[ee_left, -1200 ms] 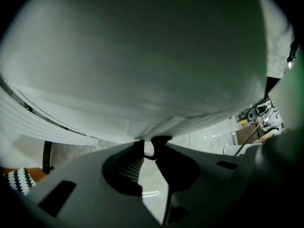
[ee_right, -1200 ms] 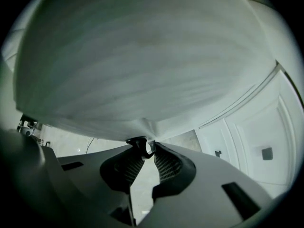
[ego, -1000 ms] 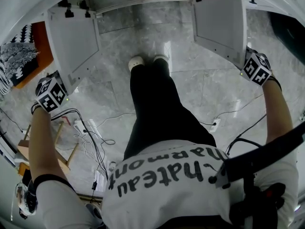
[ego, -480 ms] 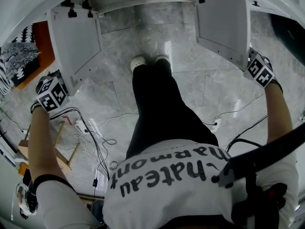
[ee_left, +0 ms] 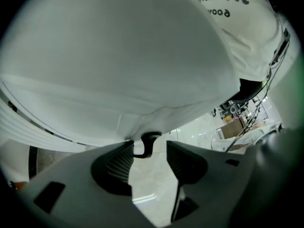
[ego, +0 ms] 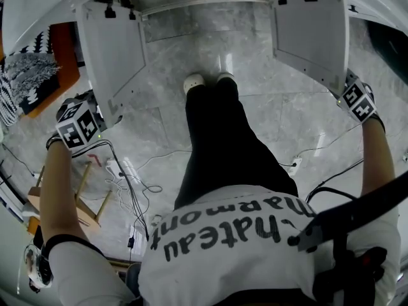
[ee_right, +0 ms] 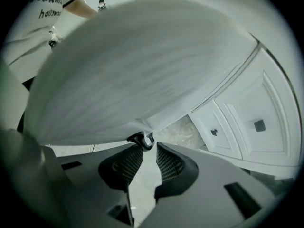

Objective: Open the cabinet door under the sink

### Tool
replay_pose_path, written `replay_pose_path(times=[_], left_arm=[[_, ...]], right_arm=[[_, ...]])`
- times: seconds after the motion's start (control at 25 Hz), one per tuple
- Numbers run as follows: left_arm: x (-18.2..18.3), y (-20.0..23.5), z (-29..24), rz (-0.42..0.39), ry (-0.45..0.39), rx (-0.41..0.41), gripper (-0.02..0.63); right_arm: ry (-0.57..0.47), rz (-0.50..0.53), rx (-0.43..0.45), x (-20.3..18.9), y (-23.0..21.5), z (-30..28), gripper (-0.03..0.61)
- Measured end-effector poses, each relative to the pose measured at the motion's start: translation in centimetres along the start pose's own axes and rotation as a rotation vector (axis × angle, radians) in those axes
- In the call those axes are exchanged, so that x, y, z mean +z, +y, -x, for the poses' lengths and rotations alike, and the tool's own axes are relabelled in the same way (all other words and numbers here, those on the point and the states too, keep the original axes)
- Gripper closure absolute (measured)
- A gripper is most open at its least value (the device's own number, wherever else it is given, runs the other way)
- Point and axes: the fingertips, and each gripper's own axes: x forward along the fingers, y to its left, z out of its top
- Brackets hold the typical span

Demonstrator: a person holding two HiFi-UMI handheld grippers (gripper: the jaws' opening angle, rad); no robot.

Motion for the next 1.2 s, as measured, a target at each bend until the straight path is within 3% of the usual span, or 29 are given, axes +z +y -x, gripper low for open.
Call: replay_pose_path(times=[0.08, 0.16, 0.2, 0.24, 0.32, 0.64, 0.96, 1.04, 1.08, 1.2], left_arm=[[-0.2, -0.2, 0.0, 0.036, -0.030, -0.032, 0.392], [0.0, 0.8, 0.5, 0.133, -0.095, -0.016, 0.361], [0.0, 1.8, 1.1, 0.197, -0.137, 0.019, 0.202], [0.0, 3.0, 1.9, 0.248, -0.180, 0.059, 0.183], [-0.1, 4.5, 3.3, 0.268, -0.209, 0.108, 0.179], [0.8, 3.8, 4.9, 0.209, -0.163, 0.091, 0.179], [0.5, 3.4, 10.1, 0.284, -0.112, 0.220, 0.181], [1.5, 3.4, 12.0, 0.299, -0.136, 0.275, 0.197], [2.2, 3.4, 13.0, 0.303, -0.150, 0.302, 0.239], [4.3, 3.5, 15.7, 0.310, -0.201, 0.394, 0.445]], right_arm=[[0.012, -0.024, -0.008, -0.1, 0.1, 0.2, 0.483], [0.023, -0.045, -0.007, -0.1, 0.2, 0.4, 0.483], [0.026, -0.054, -0.008, 0.0, 0.3, 0.4, 0.482], [0.026, -0.063, -0.009, 0.0, 0.3, 0.4, 0.482], [0.027, -0.078, -0.012, -0.2, 0.3, 0.4, 0.482], [0.069, -0.062, -0.032, -0.7, -0.2, 1.4, 0.488], [0.051, -0.076, -0.122, -0.2, -2.1, 6.6, 0.529], [0.031, -0.074, -0.147, 0.5, -2.5, 8.2, 0.546], [0.016, -0.072, -0.158, 1.0, -2.6, 9.0, 0.552], [-0.044, -0.073, -0.189, 2.6, -3.0, 11.2, 0.554]])
